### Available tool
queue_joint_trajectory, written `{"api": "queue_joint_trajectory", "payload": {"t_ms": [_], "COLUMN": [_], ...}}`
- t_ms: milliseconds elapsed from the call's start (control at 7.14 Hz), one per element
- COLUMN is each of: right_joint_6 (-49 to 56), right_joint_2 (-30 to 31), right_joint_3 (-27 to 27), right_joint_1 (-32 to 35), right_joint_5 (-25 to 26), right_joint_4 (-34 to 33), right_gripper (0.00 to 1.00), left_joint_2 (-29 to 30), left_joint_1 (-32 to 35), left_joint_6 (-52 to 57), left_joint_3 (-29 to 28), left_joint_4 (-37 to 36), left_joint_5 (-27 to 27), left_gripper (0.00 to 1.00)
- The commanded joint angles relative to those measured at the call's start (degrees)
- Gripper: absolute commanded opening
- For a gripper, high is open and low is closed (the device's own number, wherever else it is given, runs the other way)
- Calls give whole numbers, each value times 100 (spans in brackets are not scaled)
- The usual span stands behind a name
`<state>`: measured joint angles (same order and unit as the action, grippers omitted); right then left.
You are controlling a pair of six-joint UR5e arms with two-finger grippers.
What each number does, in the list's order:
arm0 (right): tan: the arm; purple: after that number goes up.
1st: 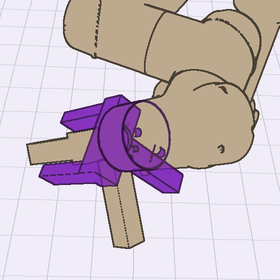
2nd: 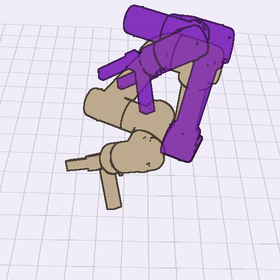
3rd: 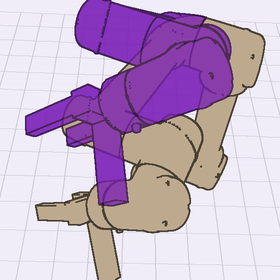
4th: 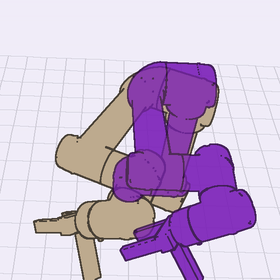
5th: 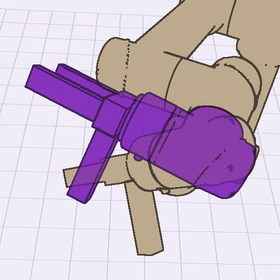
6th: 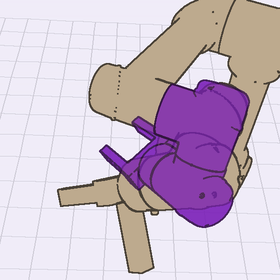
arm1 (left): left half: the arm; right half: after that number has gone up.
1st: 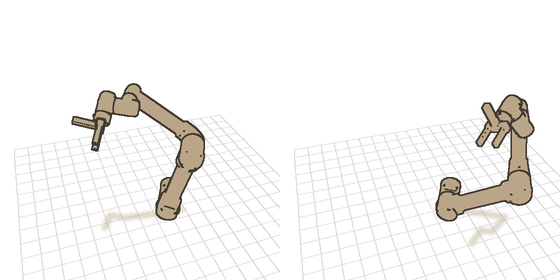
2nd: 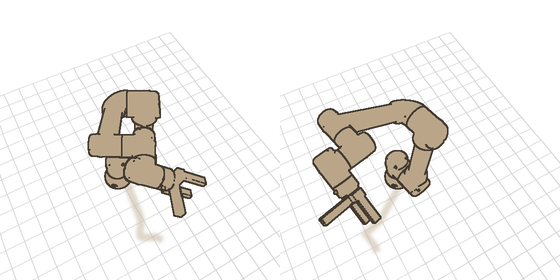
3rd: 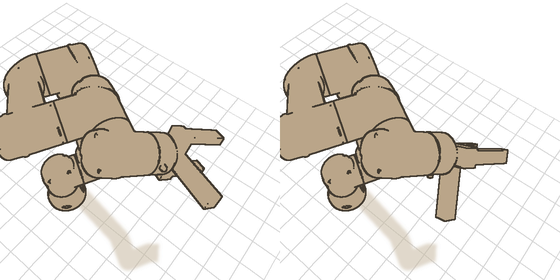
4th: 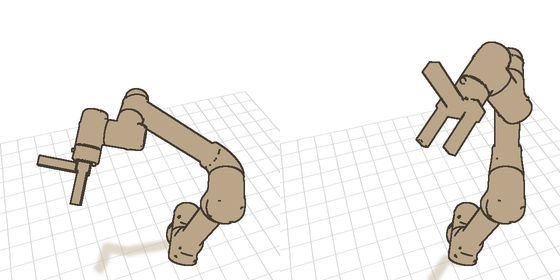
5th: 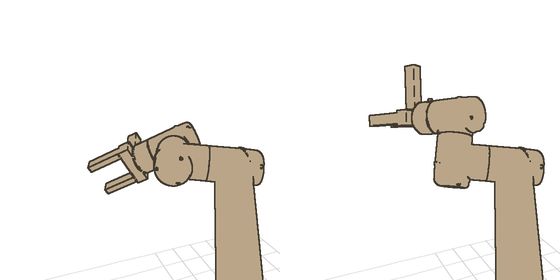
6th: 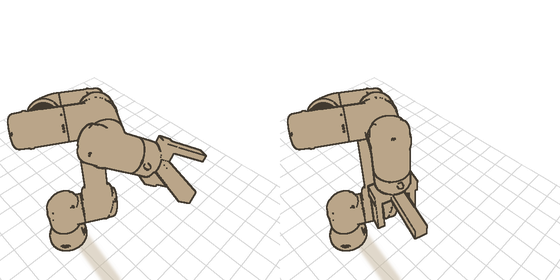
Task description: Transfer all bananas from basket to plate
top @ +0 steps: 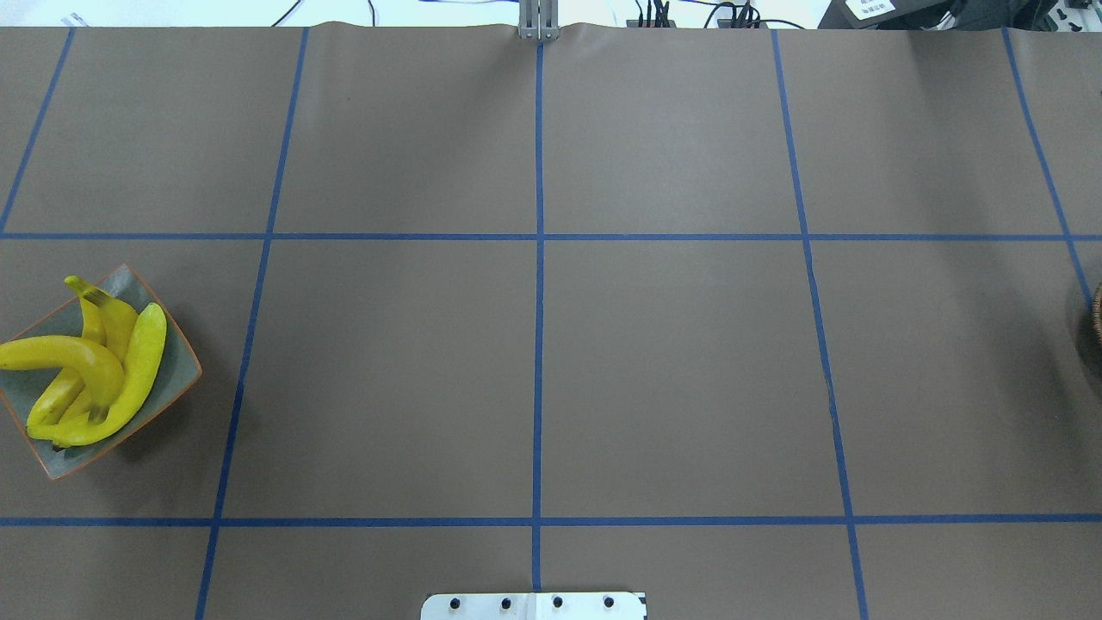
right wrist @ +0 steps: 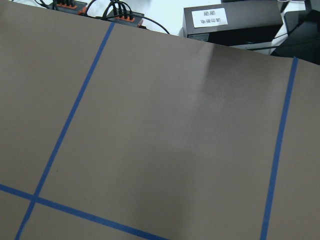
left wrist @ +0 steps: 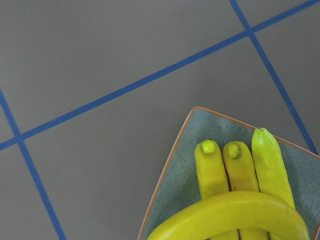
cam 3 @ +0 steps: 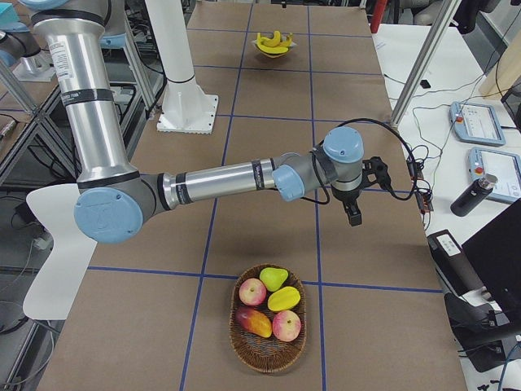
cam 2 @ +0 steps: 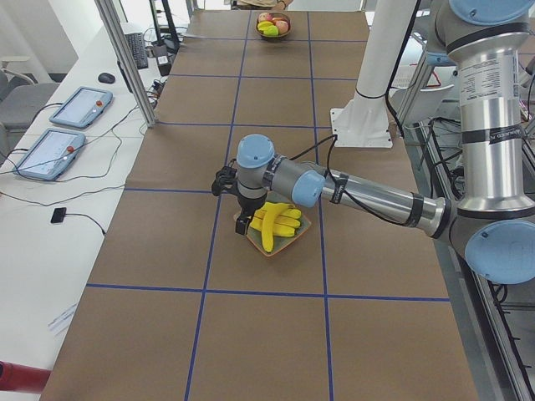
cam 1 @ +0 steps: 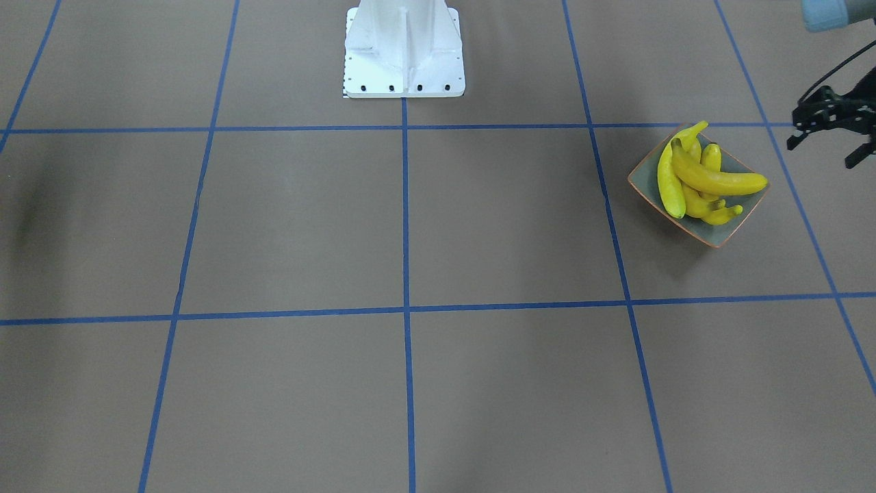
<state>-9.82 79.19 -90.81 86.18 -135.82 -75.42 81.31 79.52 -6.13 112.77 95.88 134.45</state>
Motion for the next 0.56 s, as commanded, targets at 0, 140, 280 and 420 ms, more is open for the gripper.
{"api": "queue_joint_trajectory", "payload": {"t_ms": [0,140,280,420], "right_joint_6": [686,1631,2024,1993], "right_joint_2": [106,114,402,544], "right_joint_3": [-42,-60,-95,-95], "right_joint_1": [249,554,601,601], "right_joint_5": [55,352,546,548], "right_joint_4": [-1231,-1700,-1696,-1565], "right_gripper": [100,100,100,100], "left_joint_2": [25,51,-27,-71], "left_joint_1": [677,888,1195,1276], "left_joint_6": [24,41,511,1264], "left_joint_3": [-141,-184,-167,-176], "left_joint_4": [-1432,-1632,-1407,-1362], "left_joint_5": [54,2,28,72], "left_gripper": [100,100,100,100]}}
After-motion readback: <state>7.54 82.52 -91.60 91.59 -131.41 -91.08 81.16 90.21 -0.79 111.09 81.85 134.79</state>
